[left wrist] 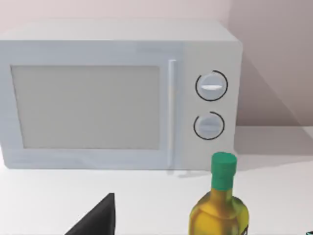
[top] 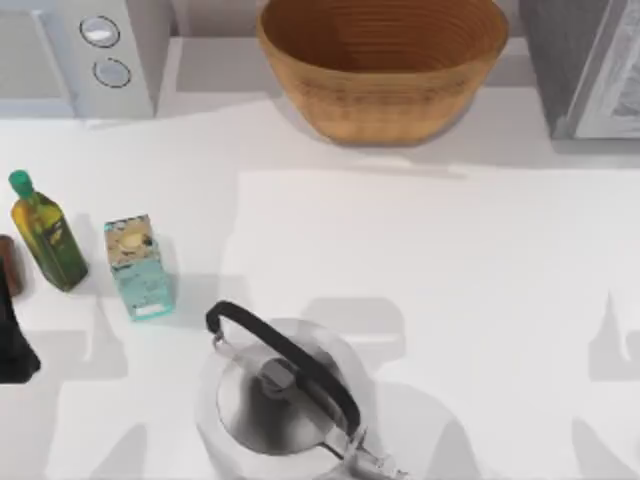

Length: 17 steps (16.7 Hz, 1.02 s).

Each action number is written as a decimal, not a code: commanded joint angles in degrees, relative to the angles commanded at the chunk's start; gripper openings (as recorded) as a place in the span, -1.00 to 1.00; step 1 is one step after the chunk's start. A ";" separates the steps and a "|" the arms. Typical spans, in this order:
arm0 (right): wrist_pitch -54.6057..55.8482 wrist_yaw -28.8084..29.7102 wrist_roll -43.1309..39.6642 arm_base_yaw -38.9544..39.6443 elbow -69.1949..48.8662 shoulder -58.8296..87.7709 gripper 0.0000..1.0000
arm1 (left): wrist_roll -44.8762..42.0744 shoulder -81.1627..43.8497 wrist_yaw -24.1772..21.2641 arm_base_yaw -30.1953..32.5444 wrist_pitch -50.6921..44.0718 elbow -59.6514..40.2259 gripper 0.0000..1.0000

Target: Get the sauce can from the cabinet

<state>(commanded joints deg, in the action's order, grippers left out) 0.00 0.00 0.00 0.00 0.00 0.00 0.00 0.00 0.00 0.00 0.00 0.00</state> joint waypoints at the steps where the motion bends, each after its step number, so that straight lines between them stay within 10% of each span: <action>1: 0.00 0.00 0.00 0.00 0.00 0.00 1.00 | 0.00 0.00 0.00 0.00 0.00 0.00 1.00; 8: -4.38 1.69 0.27 1.83 -12.69 12.34 1.00 | 0.00 0.00 0.00 0.00 0.00 0.00 1.00; 17: -14.71 7.06 0.83 6.91 -64.65 48.10 1.00 | 0.00 0.00 0.00 0.00 0.00 0.00 1.00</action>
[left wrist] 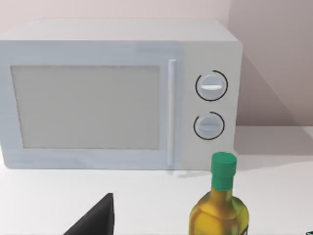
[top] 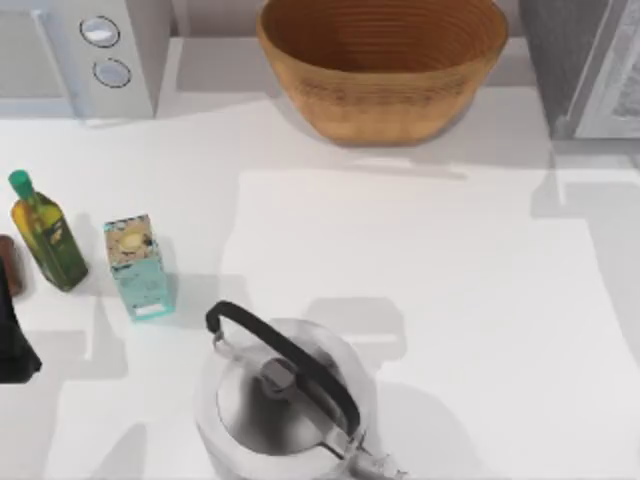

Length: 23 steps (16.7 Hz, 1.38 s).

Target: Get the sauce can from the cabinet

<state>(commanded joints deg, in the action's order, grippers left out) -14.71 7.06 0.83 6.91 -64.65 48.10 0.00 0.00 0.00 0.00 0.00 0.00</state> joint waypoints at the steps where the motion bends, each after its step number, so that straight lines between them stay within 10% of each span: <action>1: -1.08 0.60 0.04 0.52 -5.66 3.69 1.00 | 0.00 0.00 0.00 0.00 0.00 0.00 1.00; 9: -8.52 3.97 0.08 3.46 -33.31 26.23 1.00 | 0.00 0.00 0.00 0.00 0.00 0.00 1.00; 23: -7.19 5.18 0.41 3.94 -43.40 38.48 1.00 | 0.00 0.00 0.00 0.00 0.00 0.00 1.00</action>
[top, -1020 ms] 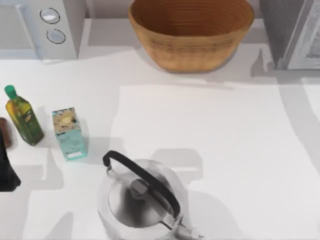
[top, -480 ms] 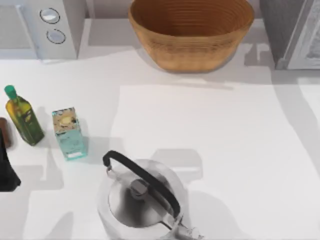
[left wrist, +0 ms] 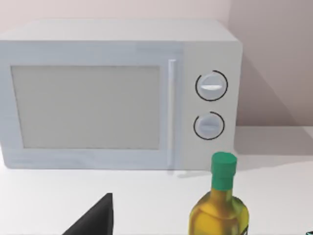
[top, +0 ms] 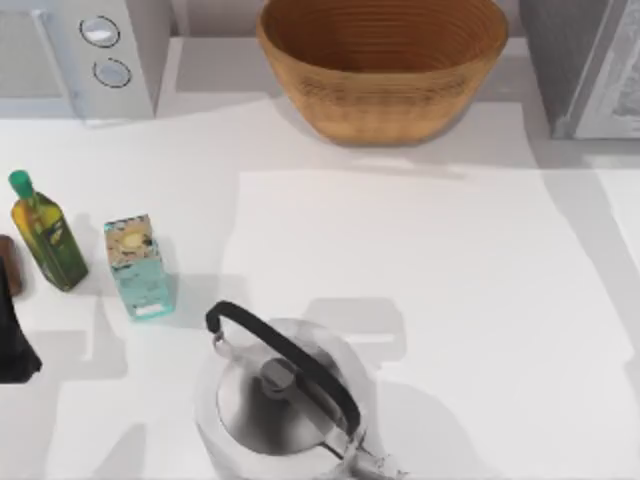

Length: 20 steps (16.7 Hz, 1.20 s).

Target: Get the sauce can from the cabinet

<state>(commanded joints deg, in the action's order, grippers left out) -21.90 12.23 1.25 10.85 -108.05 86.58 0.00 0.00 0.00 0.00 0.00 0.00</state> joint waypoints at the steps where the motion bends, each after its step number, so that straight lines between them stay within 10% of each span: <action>1: 0.04 0.05 -0.01 0.01 -0.26 0.26 1.00 | 0.00 0.00 0.00 0.00 0.00 0.00 1.00; 20: -0.91 -1.89 -0.04 -2.15 -14.61 13.63 0.85 | 0.00 0.00 0.00 0.00 0.00 0.00 1.00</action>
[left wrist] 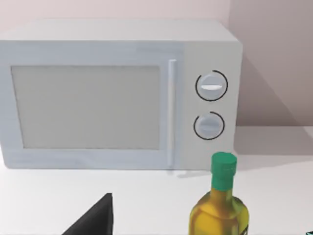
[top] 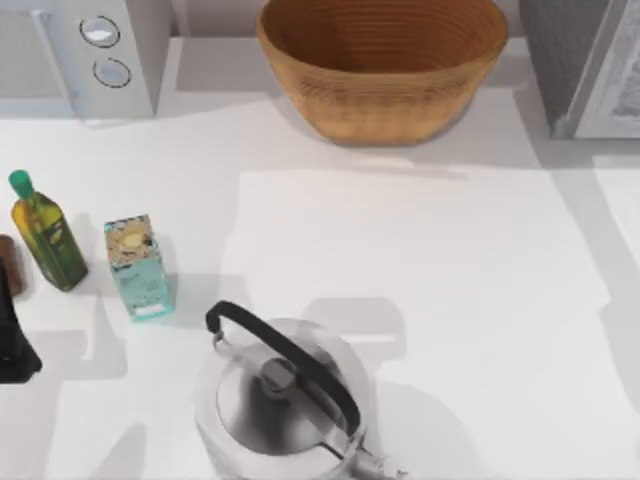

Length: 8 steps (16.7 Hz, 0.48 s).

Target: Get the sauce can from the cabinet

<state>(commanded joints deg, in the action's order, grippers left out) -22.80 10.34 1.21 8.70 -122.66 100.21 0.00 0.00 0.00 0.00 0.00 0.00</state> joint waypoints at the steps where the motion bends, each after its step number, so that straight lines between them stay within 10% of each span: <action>1: 0.00 0.00 0.00 0.00 0.00 0.00 0.70 | 0.00 0.00 0.00 0.00 0.00 0.00 1.00; 8: 0.00 0.00 0.00 0.00 0.00 0.00 -0.36 | 0.00 0.00 0.00 0.00 0.00 0.00 1.00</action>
<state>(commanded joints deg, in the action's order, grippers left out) -22.80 10.34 1.21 8.70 -122.66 100.21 0.00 0.00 0.00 0.00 0.00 0.00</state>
